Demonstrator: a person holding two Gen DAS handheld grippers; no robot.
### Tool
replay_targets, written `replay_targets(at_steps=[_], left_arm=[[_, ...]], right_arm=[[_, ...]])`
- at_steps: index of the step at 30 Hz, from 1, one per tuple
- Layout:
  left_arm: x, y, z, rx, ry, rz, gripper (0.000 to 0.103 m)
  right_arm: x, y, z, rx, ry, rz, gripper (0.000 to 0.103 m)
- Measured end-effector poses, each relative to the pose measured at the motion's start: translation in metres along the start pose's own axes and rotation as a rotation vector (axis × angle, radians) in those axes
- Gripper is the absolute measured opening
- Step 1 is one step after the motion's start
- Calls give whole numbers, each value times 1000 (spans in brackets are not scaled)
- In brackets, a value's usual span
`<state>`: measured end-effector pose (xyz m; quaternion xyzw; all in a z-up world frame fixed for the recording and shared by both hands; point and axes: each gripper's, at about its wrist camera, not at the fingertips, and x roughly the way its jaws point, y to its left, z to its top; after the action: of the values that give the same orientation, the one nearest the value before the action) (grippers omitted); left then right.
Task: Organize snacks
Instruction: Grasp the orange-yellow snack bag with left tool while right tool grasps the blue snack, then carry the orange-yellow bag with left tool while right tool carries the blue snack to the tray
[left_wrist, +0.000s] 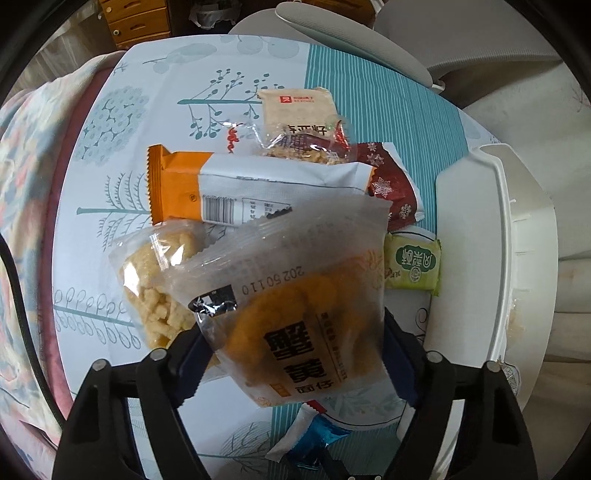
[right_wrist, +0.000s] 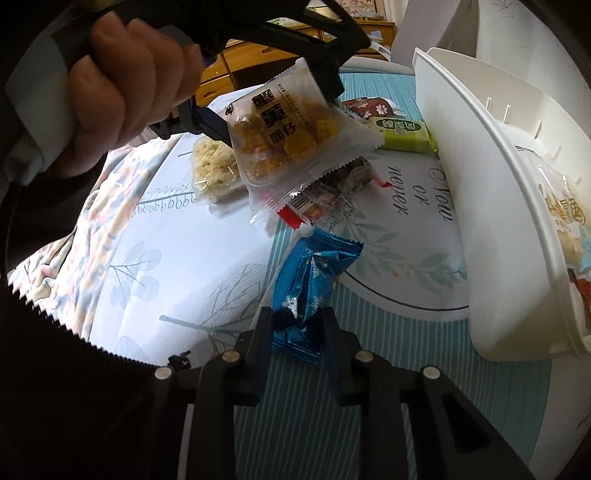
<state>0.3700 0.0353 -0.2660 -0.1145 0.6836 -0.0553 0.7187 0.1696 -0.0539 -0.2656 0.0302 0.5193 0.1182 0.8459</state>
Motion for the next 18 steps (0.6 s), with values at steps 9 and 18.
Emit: replay_targets(at_steps=[9, 18], left_arm=[[-5, 16, -12, -16, 55, -11, 74], [-28, 46, -36, -16, 68, -22, 73]], right_arm=[[-7, 0, 1, -9, 28, 28, 18], [-13, 5, -6, 22, 53, 50, 16]])
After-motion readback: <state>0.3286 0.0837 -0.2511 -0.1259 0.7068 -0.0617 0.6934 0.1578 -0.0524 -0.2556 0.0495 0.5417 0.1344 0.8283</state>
